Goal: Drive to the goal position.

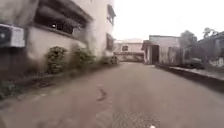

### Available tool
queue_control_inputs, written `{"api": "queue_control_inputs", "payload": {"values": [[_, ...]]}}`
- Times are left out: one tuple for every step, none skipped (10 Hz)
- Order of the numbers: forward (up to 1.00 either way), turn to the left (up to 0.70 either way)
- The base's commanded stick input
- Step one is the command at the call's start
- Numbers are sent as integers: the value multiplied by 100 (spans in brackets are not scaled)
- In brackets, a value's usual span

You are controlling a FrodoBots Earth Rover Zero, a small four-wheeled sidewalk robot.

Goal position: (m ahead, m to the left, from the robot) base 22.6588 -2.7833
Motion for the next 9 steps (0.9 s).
{"api": "queue_control_inputs", "payload": {"values": [[0,18],[0,33],[0,33],[0,33],[0,31],[0,31],[0,29],[0,30],[0,29]]}}
